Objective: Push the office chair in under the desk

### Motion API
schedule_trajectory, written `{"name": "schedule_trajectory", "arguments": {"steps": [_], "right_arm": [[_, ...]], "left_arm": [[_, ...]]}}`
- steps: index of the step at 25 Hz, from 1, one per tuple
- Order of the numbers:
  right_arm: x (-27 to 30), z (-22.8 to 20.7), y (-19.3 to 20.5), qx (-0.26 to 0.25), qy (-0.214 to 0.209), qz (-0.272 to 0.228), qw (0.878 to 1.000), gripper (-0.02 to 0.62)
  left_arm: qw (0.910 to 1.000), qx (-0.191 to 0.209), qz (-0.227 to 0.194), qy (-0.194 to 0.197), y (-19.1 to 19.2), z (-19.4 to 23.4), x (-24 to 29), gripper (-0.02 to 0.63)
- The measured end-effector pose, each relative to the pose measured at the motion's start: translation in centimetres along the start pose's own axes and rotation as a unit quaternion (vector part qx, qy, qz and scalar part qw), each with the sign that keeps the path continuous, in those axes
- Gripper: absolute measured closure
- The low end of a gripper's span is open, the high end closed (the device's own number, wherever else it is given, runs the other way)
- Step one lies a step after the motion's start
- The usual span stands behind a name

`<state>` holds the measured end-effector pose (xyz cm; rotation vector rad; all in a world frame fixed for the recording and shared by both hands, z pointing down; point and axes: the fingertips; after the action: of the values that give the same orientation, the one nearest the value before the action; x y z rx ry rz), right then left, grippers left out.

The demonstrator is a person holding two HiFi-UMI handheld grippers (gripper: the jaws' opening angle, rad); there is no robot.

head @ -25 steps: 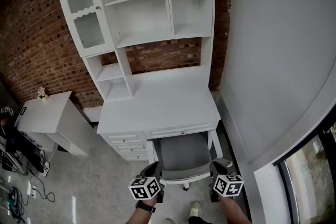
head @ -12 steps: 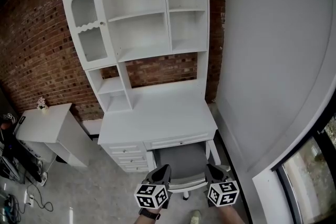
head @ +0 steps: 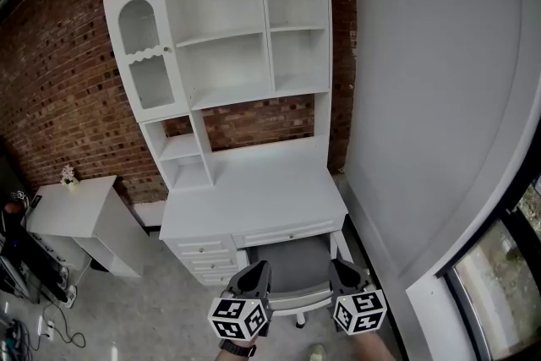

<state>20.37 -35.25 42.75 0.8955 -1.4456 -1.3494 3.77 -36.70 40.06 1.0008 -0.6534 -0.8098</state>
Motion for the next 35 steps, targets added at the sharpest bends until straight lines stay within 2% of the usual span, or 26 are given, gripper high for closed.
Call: {"name": "schedule_trajectory", "arguments": {"steps": [9, 15, 19, 25, 35], "right_arm": [[-1.6, 0.8, -3.8, -0.029, 0.001, -0.033, 0.999, 0.591], [-2.1, 1.2, -4.3, -0.027, -0.004, -0.041, 0.999, 0.591], [-2.1, 1.5, -5.0, -0.035, -0.007, -0.049, 0.998, 0.591], [-2.4, 0.4, -5.4, -0.036, -0.004, -0.055, 0.998, 0.591], [-2.5, 0.0, -5.4, -0.041, -0.004, -0.055, 0.998, 0.592]], "left_arm": [[0.9992, 0.027, -0.031, -0.003, -2.2, -1.6, -1.6, 0.601], [0.9991, 0.031, -0.028, 0.002, -2.3, -2.1, -1.9, 0.601], [0.9983, 0.042, -0.040, -0.005, -3.2, -2.0, -2.5, 0.601], [0.9971, 0.052, -0.052, -0.018, -4.4, -1.1, -3.5, 0.601], [0.9970, 0.053, -0.054, -0.016, -4.6, -1.4, -3.9, 0.601]]}}
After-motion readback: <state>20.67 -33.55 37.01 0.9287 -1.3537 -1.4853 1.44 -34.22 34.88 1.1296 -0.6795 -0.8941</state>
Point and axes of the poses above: the fingertips, and each gripper's own axes: x forward along the fingers, z to its left, y out of its underside, and after that the axes turned 9 degrees about -x, right-handed
